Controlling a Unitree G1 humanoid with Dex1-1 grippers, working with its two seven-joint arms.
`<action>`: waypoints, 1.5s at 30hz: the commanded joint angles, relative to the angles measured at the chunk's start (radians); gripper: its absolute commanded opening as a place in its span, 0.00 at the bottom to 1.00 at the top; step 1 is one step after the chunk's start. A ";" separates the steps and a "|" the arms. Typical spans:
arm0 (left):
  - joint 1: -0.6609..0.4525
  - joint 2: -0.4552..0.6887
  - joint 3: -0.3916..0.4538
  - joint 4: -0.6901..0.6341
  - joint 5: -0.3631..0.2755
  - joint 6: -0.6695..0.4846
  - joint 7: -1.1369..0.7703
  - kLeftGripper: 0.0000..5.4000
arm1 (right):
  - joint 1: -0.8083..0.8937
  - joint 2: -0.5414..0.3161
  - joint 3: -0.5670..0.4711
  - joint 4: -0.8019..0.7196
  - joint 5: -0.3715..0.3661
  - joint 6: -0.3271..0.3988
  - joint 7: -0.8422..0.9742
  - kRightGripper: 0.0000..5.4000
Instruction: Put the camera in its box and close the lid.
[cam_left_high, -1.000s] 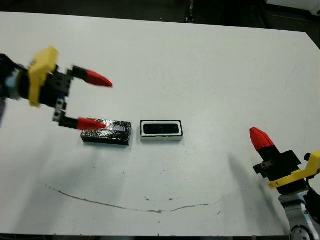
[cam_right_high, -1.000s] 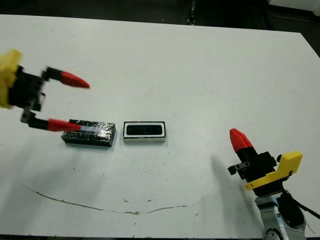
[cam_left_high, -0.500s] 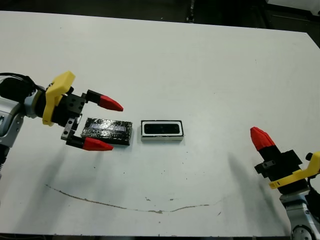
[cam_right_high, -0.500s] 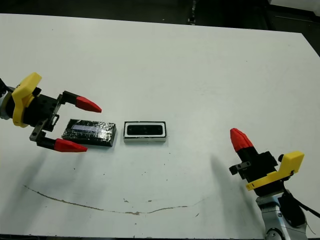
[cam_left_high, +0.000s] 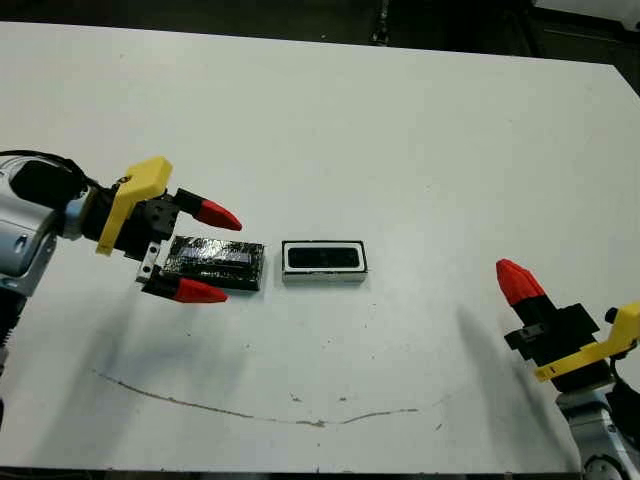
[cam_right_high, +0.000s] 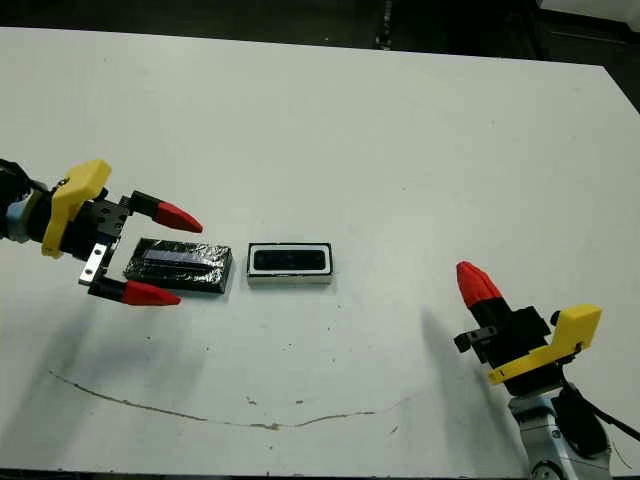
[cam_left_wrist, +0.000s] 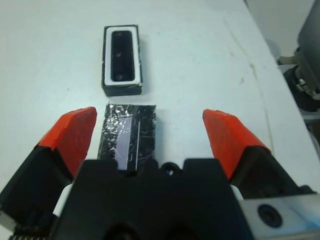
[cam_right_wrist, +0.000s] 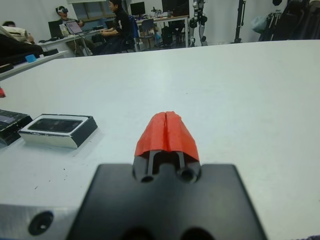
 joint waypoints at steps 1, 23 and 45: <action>-0.018 -0.007 -0.016 0.028 0.033 -0.019 -0.002 1.00 | 0.014 -0.014 -0.005 0.001 -0.007 -0.003 -0.002 0.00; -0.047 -0.008 -0.064 0.127 0.186 -0.188 -0.005 1.00 | 0.021 -0.020 0.004 -0.014 0.002 0.024 -0.004 0.00; -0.047 -0.013 -0.061 0.203 0.202 -0.202 0.032 1.00 | 0.016 -0.022 0.002 -0.002 0.003 0.017 0.015 0.00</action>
